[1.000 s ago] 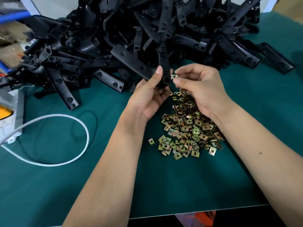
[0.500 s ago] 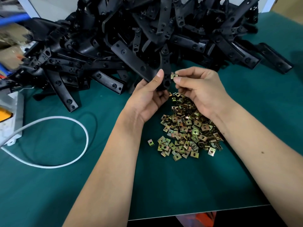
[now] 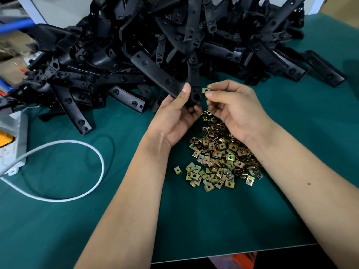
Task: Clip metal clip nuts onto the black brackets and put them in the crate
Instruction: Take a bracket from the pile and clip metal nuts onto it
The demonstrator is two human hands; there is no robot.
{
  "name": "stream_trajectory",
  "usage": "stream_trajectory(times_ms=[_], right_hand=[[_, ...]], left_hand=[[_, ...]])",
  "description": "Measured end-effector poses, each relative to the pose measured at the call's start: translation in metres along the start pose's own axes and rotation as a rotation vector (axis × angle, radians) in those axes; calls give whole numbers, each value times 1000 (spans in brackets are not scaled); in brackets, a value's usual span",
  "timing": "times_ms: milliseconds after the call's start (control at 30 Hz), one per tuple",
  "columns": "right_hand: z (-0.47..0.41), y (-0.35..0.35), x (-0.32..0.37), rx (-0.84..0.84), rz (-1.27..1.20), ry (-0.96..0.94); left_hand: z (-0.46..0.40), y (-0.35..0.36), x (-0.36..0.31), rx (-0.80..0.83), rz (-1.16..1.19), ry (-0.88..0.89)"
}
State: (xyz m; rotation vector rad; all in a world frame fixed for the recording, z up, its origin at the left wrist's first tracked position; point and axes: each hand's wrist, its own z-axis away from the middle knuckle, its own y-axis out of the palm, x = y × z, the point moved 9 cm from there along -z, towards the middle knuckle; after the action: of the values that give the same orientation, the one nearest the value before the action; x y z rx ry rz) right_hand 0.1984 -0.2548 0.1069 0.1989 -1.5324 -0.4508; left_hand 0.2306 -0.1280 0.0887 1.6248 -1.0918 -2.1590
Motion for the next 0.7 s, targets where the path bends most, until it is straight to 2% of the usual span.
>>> stream_trajectory(times_ms=[433,567,700], right_hand=[[1,-4,-2,-36,53,16],[0,-2,0,1,12,31],[1,-6,6,-31,87,-34]], left_hand=[[2,-3,1,-45,-122,-28],[4,-3,0,-62,-120,-22],[4,0,-1,-60,-146,-19]])
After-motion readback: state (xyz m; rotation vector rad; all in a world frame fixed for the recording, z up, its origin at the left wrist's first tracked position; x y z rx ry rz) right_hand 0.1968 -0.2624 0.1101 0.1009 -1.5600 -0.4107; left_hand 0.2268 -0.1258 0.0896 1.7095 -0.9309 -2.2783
